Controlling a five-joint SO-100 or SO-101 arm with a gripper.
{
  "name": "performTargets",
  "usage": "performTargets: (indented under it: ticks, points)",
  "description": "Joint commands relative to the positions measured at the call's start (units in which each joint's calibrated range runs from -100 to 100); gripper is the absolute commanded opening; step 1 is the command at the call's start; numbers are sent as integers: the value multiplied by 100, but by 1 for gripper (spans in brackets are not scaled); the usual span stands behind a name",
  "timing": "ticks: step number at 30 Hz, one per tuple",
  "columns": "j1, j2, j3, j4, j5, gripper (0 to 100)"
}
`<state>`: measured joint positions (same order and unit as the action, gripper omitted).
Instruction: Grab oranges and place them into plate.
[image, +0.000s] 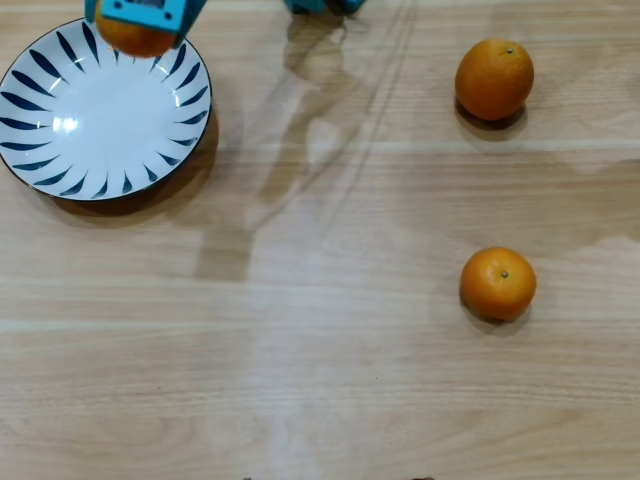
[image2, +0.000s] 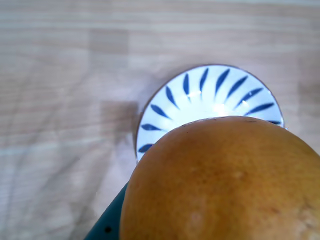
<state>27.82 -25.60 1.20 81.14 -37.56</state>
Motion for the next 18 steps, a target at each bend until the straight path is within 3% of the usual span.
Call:
performTargets:
  ticks: [1, 10, 18]
  points:
    - [218, -297, 229, -288, 91, 20]
    - [871, 751, 962, -1921, 546, 20]
    - [1597, 1698, 1153, -2643, 714, 20]
